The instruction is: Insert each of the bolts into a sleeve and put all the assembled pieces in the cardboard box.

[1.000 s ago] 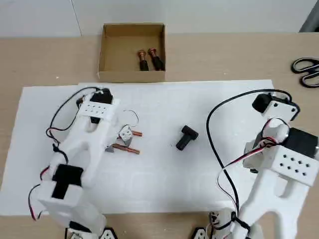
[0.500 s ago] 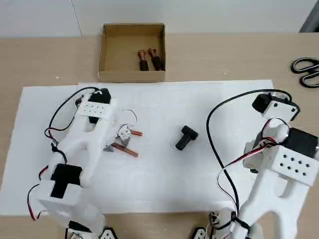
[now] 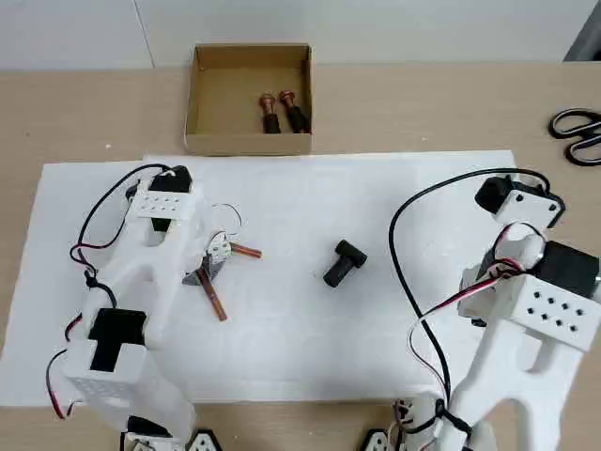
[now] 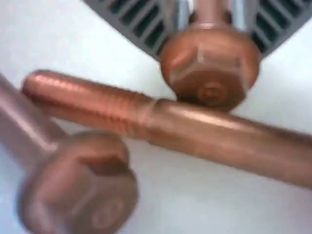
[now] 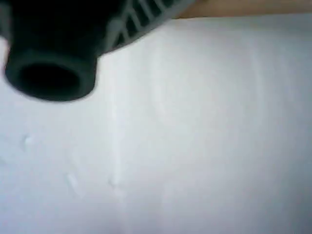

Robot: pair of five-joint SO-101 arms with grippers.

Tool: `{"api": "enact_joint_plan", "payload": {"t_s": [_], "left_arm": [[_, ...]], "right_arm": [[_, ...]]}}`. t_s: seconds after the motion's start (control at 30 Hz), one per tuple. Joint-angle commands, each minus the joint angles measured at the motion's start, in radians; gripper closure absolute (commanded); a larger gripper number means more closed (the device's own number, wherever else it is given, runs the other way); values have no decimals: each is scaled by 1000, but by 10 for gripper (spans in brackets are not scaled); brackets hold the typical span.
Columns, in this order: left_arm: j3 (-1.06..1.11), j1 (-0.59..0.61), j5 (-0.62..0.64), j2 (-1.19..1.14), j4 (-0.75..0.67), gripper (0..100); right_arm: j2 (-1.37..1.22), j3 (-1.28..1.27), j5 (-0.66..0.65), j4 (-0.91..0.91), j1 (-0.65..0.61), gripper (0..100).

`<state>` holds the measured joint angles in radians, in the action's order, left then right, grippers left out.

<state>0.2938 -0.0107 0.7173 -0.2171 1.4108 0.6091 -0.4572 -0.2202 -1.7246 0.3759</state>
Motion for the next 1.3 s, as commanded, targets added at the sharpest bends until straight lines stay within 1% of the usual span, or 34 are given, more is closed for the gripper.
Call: {"api": "enact_joint_plan", "payload": {"t_s": [0.0,0.07,0.17,0.3,0.43,0.53,0.63,0.9,0.97,1.07,1.17,1.27], "left_arm": [[-7,20,-9,12,23,994],[-15,20,-9,12,44,994],[-73,20,-9,12,123,994],[-211,20,-12,12,258,994],[-352,20,-12,12,339,994],[-414,18,-12,14,342,994],[-424,-3,-12,60,342,994],[-427,-160,-14,284,341,994],[-427,-178,-14,328,341,994],[-427,-173,-18,387,341,994],[-429,-160,-78,446,341,994],[-429,-133,-114,532,336,994]], "right_arm": [[19,3,-3,-7,5,995],[19,3,-3,-7,5,995],[19,3,-2,-7,5,995],[19,3,-2,-7,5,995],[25,5,-2,-7,5,995],[28,5,-2,-7,5,995],[28,6,-2,-7,5,995],[30,11,2,-7,-5,995],[31,11,2,-8,-31,995],[42,32,2,-10,-84,995],[105,77,3,-8,-140,995],[174,121,55,-7,-229,995]]}}
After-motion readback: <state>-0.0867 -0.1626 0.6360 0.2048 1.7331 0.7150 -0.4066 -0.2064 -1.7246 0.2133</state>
